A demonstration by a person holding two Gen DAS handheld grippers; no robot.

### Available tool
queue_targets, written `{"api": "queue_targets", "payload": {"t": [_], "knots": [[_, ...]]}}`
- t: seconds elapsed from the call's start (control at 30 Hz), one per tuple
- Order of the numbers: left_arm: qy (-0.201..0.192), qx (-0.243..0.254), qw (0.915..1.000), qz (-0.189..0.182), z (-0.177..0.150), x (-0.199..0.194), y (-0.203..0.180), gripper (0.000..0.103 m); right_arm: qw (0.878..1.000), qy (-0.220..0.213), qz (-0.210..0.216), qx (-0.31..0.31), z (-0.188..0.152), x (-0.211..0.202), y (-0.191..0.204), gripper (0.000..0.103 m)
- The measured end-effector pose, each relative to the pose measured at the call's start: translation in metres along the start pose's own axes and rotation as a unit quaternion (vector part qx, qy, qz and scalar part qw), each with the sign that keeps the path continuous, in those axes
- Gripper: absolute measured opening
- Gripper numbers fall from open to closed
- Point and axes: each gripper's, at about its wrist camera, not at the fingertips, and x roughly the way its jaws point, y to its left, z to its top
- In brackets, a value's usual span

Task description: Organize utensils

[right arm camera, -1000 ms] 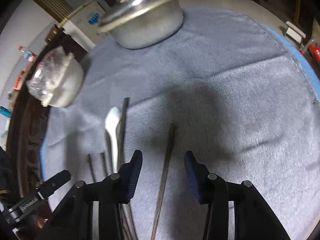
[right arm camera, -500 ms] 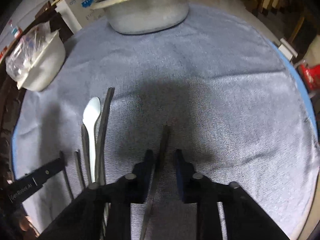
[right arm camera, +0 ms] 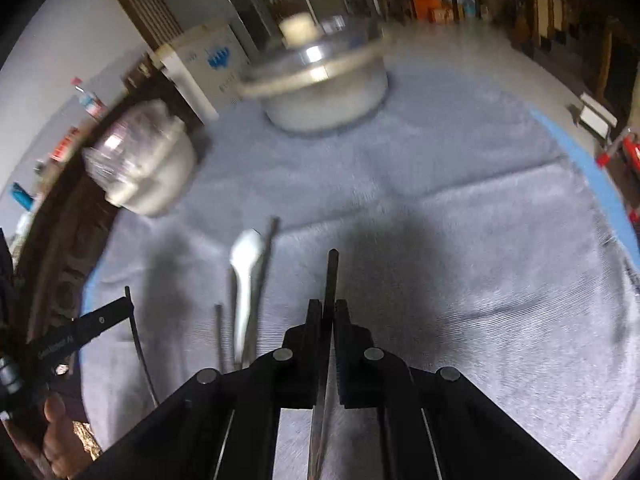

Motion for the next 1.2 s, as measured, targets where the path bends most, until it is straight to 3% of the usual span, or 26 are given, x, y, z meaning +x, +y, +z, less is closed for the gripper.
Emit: {"api": "queue_targets", "payload": {"t": [0.23,0.5,0.9,1.2], "knots": [[-0.112,0.031,0.9931,-0.014,-0.035,-0.098,-0.007,0.004,0.993,-0.107,0.045,-0.026,-0.028,-0.077,0.024,0.006],[-0.213,0.044,0.9760,-0.007,-0.092,-0.167,-0.016,0.004,0.975,-0.215,0.034,-0.048,-0.084,-0.158,0.042,0.006],[-0.284,0.057,0.9563,-0.039,-0.109,-0.243,-0.024,0.004,0.945,-0.309,0.052,-0.089,-0.106,-0.250,0.079,0.006],[-0.300,0.066,0.9457,-0.105,-0.123,-0.288,-0.028,0.004,0.928,-0.338,0.085,-0.131,-0.129,-0.310,0.104,0.006]]}}
